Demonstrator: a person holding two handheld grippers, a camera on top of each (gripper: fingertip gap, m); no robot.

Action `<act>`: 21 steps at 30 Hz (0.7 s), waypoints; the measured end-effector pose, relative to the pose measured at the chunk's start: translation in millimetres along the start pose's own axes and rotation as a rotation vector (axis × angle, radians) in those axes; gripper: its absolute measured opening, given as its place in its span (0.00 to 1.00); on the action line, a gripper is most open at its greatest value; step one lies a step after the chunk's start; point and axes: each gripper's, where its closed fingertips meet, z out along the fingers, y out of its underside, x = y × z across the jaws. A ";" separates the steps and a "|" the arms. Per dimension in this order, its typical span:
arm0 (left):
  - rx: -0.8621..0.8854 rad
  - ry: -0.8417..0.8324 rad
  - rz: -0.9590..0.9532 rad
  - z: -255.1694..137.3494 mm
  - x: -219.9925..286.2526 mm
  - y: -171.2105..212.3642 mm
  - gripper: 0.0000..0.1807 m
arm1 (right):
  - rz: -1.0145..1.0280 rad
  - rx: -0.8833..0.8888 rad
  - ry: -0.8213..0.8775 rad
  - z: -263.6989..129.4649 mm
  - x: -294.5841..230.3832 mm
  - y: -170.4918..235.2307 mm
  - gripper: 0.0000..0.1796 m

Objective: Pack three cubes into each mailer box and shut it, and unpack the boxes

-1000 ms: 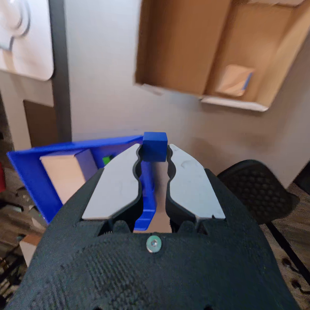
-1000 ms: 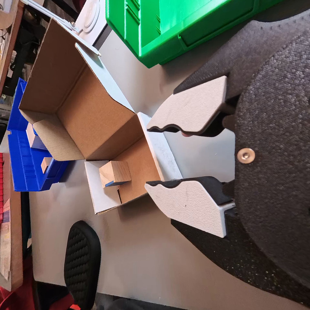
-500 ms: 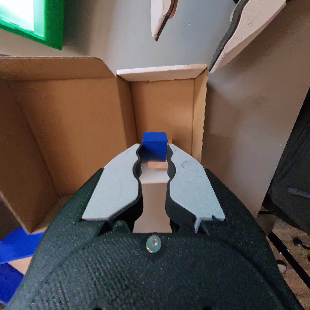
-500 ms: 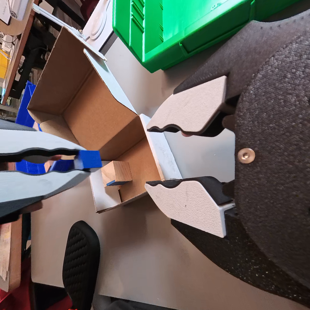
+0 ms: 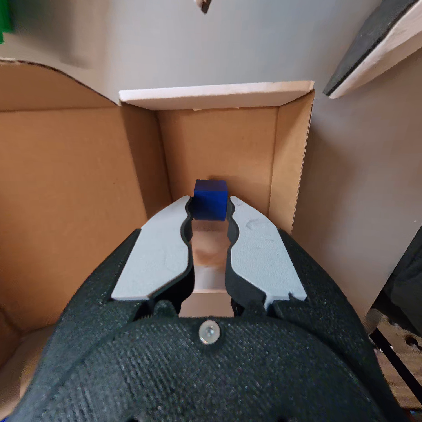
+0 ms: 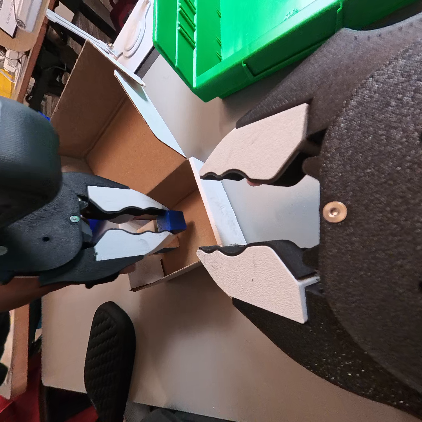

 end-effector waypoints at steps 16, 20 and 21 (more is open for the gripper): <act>0.009 -0.031 0.008 11.9 -1.6 1.4 0.18 | 0.002 -0.005 -0.012 0.7 -2.3 1.1 0.31; 0.082 -0.075 -0.027 -16.9 -14.9 6.6 0.18 | 0.001 -0.006 -0.016 1.2 -3.1 1.3 0.31; 0.094 -0.094 -0.037 -25.8 -20.5 11.0 0.18 | 0.001 -0.008 -0.017 1.6 -3.3 1.7 0.31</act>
